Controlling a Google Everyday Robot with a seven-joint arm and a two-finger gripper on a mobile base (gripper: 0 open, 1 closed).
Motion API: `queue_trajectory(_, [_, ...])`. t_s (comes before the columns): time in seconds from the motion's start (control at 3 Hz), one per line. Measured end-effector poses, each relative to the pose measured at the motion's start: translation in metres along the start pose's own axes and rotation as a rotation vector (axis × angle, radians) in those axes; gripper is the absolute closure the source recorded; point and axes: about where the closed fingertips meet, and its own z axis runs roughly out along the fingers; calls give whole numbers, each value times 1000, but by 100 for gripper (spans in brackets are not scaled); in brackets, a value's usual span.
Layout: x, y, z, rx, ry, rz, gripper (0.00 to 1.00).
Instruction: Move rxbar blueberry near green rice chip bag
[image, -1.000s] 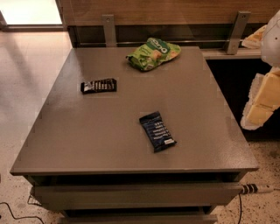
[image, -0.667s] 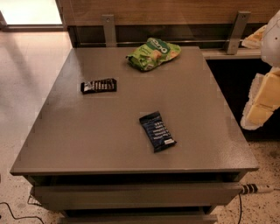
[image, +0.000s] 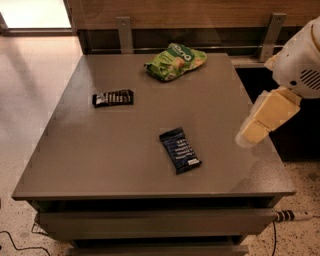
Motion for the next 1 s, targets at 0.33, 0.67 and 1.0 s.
queue_trajectory(0.33, [-12, 8, 30, -4, -68, 198, 0])
queue_trajectory(0.67, [-25, 15, 65, 3, -120, 375, 0])
queue_trajectory(1.0, [-30, 24, 85, 25, -108, 504, 0])
